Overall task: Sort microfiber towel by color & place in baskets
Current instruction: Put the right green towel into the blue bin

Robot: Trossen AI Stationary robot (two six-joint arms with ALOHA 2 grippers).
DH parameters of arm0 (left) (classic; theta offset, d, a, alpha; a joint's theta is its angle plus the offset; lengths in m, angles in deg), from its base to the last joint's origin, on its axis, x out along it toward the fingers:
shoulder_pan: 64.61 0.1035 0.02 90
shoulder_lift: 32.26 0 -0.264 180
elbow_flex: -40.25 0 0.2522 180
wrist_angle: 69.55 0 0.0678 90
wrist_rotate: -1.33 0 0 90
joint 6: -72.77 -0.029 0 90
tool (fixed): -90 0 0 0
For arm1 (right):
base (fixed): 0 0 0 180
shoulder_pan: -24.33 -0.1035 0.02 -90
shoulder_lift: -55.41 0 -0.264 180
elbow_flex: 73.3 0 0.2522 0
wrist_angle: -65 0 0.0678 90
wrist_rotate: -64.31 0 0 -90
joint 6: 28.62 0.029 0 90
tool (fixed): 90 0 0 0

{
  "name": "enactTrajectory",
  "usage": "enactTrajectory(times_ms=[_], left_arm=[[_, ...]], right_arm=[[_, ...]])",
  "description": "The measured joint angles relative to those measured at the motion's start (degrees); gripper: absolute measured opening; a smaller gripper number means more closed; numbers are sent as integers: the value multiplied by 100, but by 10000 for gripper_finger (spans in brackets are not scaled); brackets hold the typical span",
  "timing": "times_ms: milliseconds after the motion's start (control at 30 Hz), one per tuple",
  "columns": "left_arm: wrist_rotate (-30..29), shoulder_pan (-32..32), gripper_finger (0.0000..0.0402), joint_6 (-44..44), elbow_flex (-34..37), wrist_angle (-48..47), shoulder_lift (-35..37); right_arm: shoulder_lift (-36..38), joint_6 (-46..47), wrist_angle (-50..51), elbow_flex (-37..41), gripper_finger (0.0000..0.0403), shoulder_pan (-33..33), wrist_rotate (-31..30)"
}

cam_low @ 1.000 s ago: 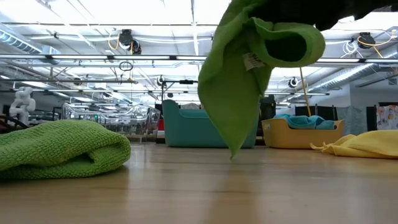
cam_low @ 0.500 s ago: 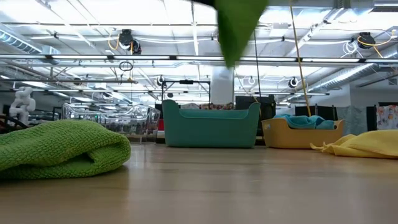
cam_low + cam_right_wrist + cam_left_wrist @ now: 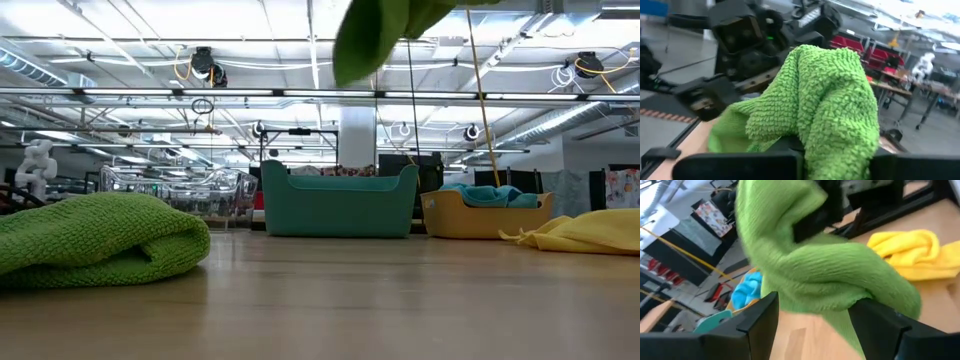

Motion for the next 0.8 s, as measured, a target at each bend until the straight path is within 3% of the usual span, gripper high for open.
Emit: enactTrajectory(times_ms=[100,267,433,633,800], left_arm=[[153,88,240,-24,0,234,1],[-124,274,240,39,0,833,6],[-232,423,240,314,0,792,6],[-16,537,240,504,0,786,6],[129,643,240,642,0,750,6]], right_arm=[[-1,379,7,0,36,160,5],[3,694,7,0,38,299,3],[3,1362,-11,0,55,303,26],[3,1858,-33,0,147,344,912],[3,1843,-27,0,234,384,1153]])
